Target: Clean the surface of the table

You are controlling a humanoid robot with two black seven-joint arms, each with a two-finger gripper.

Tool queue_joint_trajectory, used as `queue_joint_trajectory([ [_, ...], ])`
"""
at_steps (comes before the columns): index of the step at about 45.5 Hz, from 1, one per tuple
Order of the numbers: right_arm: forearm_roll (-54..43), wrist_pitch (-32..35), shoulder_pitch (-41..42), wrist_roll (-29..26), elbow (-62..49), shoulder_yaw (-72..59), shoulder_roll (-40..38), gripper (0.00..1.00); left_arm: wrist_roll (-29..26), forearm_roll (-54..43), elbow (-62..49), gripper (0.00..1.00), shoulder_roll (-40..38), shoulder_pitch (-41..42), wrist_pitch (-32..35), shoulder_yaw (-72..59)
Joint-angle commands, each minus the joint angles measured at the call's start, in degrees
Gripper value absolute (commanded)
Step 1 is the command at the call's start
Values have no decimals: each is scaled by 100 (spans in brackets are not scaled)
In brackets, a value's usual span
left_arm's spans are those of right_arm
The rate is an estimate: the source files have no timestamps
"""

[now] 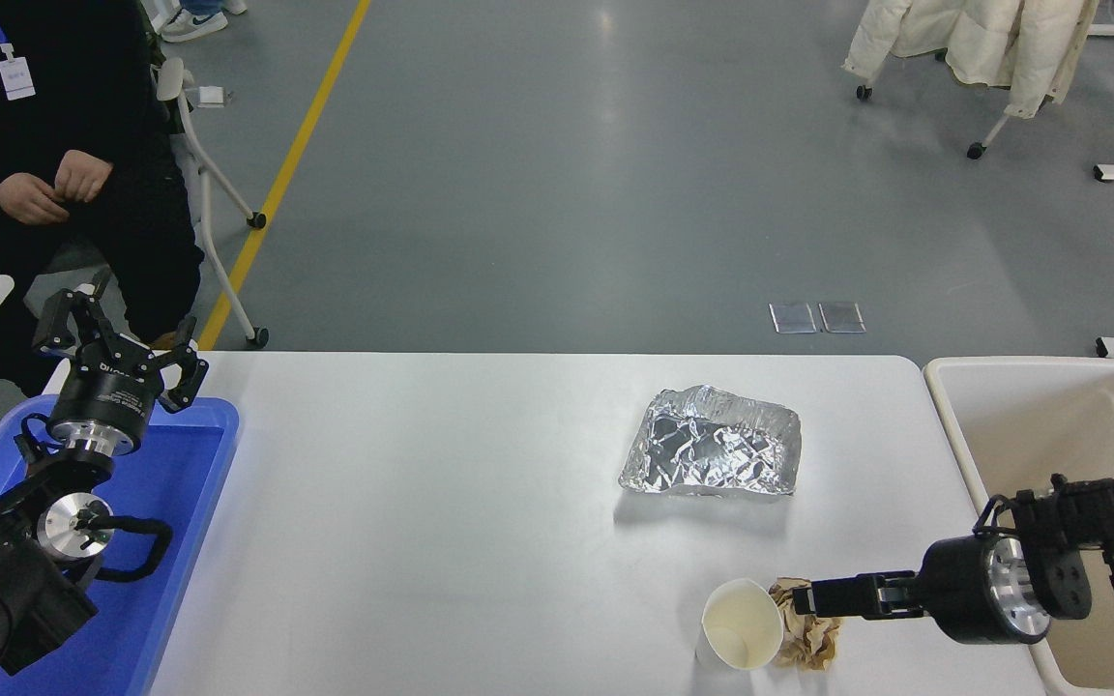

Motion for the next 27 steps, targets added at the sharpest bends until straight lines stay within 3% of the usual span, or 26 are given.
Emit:
queue_joint_trajectory([
  [1, -13, 0, -64, -115, -357, -39, 564, 100, 0, 0, 3, 100, 0, 0, 0, 0],
  [19, -268, -26, -73, -106, -745, -329, 845, 98, 0, 0, -6, 100, 0, 0, 0, 0],
  [27, -321, -70, -82, -115, -929, -434, 977, 90, 0, 0, 3, 100, 0, 0, 0, 0],
])
